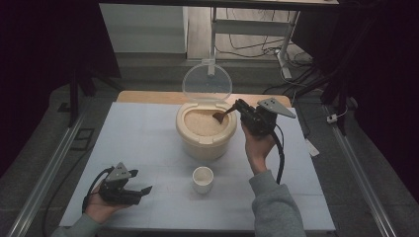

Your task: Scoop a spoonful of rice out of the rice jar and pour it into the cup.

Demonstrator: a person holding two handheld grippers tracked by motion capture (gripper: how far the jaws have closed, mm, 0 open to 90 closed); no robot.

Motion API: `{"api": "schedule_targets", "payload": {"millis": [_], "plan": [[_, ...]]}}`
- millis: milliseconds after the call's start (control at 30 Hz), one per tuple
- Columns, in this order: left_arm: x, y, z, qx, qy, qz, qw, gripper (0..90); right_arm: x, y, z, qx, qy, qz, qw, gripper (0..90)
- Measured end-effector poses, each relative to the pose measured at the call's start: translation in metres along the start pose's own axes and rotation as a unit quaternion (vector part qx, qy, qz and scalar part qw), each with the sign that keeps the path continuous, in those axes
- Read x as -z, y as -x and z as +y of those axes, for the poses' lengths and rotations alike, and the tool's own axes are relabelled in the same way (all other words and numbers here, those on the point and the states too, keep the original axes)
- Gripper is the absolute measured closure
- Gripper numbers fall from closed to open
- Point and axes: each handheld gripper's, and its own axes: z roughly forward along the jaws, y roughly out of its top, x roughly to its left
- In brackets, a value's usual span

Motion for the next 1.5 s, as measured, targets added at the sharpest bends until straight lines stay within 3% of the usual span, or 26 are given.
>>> {"api": "schedule_targets", "payload": {"millis": [100,200,367,533,633,933,1100,1167,1300,1500], "plan": [[0.000,0.000,0.000,-0.001,-0.001,0.000,1.0000,19.2,-0.002,0.002,-0.004,-0.022,-0.009,0.004,0.9997,83.8],[-0.001,0.001,0.000,-0.002,-0.002,-0.001,1.0000,19.2,-0.002,0.008,-0.008,-0.059,-0.010,0.007,0.9982,83.8],[-0.001,0.001,0.001,-0.002,-0.002,-0.001,1.0000,19.3,0.000,0.020,-0.015,-0.127,-0.017,0.016,0.9917,83.5],[-0.002,0.001,0.001,-0.004,-0.004,0.000,1.0000,19.4,0.001,0.024,-0.019,-0.159,-0.015,0.028,0.9868,83.5],[-0.002,0.002,0.001,-0.004,-0.003,0.000,1.0000,19.5,0.003,0.024,-0.020,-0.164,-0.017,0.029,0.9859,83.4],[-0.003,0.003,0.001,-0.008,-0.005,-0.001,1.0000,19.8,0.007,0.030,-0.021,-0.217,-0.020,0.034,0.9754,83.3],[-0.003,0.003,0.001,-0.008,-0.006,-0.001,1.0000,19.8,0.010,0.036,-0.022,-0.253,-0.015,0.038,0.9667,83.5],[-0.003,0.003,0.001,-0.009,-0.006,-0.001,0.9999,19.9,0.012,0.039,-0.023,-0.275,-0.011,0.039,0.9607,83.5],[-0.004,0.003,0.001,-0.009,-0.006,-0.001,0.9999,19.9,0.015,0.045,-0.024,-0.300,-0.010,0.043,0.9528,83.8],[-0.004,0.004,0.001,-0.012,-0.009,0.002,0.9999,20.0,0.019,0.049,-0.023,-0.321,-0.006,0.047,0.9460,83.8]]}}
